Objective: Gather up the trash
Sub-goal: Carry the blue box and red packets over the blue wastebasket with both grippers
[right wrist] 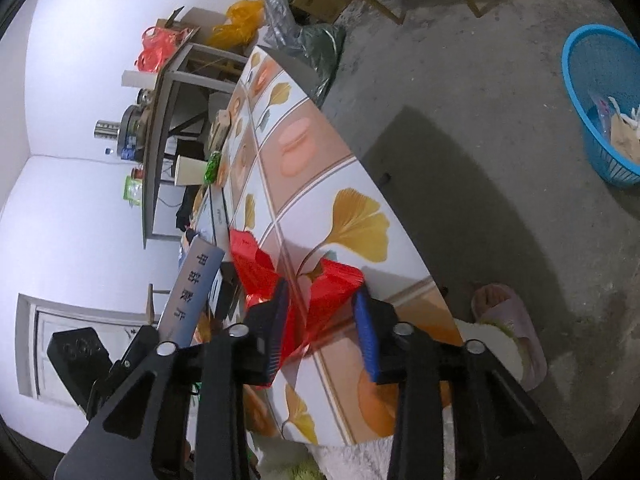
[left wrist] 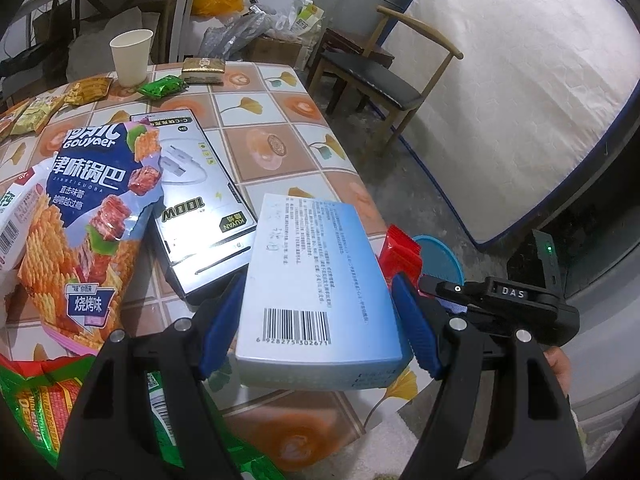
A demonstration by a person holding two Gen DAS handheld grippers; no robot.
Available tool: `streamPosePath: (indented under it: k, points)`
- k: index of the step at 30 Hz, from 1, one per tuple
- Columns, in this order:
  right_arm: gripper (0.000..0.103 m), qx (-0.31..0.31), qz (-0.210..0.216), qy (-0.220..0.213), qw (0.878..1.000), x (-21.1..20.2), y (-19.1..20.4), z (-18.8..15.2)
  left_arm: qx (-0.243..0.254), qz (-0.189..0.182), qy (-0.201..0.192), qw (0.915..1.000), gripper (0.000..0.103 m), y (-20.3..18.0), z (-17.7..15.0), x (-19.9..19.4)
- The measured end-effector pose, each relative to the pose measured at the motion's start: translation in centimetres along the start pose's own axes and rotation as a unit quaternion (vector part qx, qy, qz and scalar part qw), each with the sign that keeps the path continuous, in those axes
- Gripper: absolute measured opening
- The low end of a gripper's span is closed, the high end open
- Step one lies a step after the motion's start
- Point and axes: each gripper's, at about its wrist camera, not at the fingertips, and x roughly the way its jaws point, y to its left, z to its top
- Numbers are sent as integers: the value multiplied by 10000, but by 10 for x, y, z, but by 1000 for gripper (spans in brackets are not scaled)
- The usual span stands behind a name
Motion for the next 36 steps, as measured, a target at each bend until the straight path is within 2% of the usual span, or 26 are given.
streamPosePath:
  k: [4,11,14,22,27,36]
  points:
    - [17,3,-56,-58,10000,2,0,2,-1,-9,4,10000,69,0,0,0]
    - [14,-407,-134,-236,9988,-8,19,1,11,-15,-25,10000,69,-2,1,-1]
    - [10,-653,-92,-344,9972,-19,31,1,34,-22,-64,10000,69,-4,3,-3]
    - [7,-986,141,-645,9929,-55,53,4,198,-82,-197,9996,69,-22,11,-12]
    - [6,-1073,244,-860,9902,-78,54,4,379,-110,-271,9989,69,-42,15,-16]
    - [6,-946,211,-1423,9851,-135,26,9,777,-279,-147,9965,69,-92,19,-3]
